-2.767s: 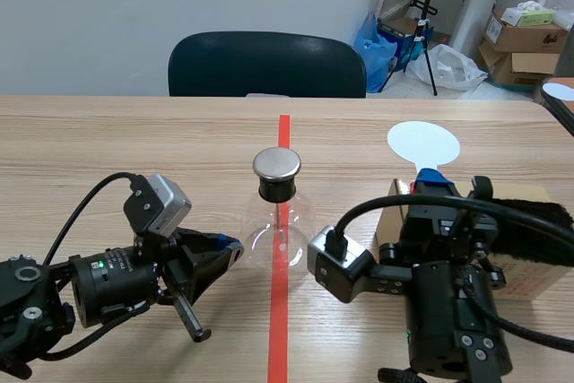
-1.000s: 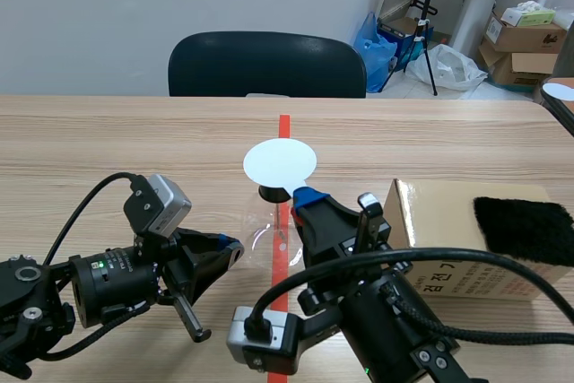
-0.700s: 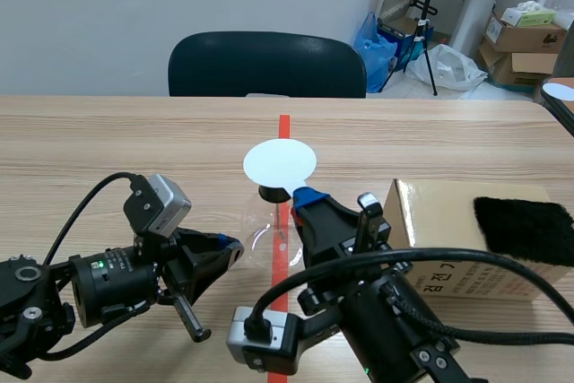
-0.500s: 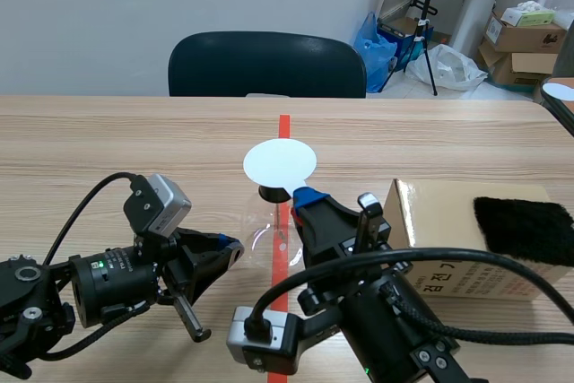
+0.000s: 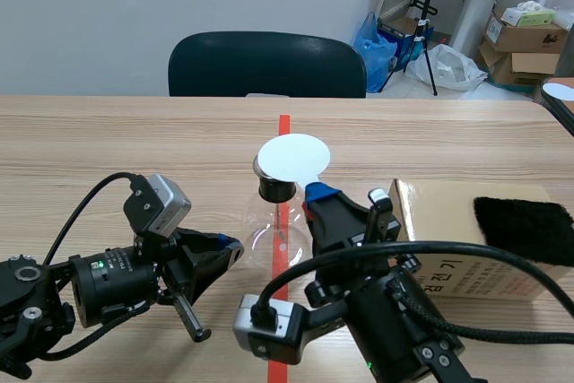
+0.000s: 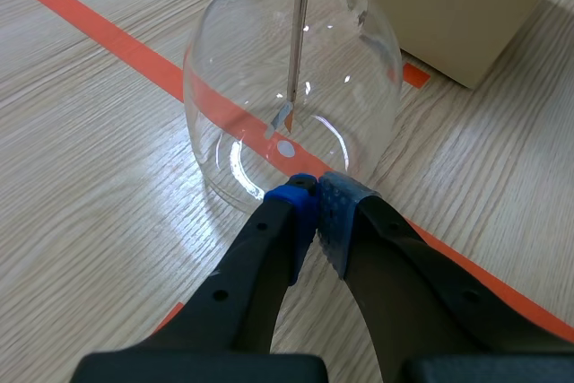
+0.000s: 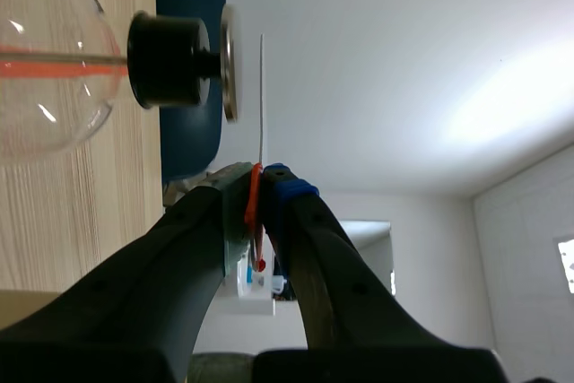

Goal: Do the electroscope experiment

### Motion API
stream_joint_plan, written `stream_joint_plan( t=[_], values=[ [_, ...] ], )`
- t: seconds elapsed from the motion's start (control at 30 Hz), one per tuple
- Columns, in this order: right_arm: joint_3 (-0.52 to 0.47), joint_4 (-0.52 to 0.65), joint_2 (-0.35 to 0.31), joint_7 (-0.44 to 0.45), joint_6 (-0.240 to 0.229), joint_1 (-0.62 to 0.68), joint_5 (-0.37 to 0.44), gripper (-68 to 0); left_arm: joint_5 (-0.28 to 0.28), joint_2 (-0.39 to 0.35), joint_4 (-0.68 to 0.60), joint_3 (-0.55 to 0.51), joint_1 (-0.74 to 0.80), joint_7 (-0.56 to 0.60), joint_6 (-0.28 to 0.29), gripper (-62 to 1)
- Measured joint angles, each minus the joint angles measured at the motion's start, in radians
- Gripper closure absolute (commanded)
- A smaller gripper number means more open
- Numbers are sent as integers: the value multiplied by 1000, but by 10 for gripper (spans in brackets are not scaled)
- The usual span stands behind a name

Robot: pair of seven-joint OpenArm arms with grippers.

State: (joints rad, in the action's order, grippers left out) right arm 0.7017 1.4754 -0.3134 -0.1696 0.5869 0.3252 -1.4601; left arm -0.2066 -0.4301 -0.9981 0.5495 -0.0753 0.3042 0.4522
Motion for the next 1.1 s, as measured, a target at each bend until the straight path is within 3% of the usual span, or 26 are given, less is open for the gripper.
stream_joint_plan(
  t=[0.57, 0.83, 1.1],
  values=[
    [0, 0, 0, -397, 0, 0, 0, -10, 0, 0, 0, 0, 0, 0, 0, -28],
    [0, 0, 0, -458, 0, 0, 0, -10, 0, 0, 0, 0, 0, 0, 0, -28],
    [0, 0, 0, -457, 0, 0, 0, -10, 0, 0, 0, 0, 0, 0, 0, -27]
  ],
)
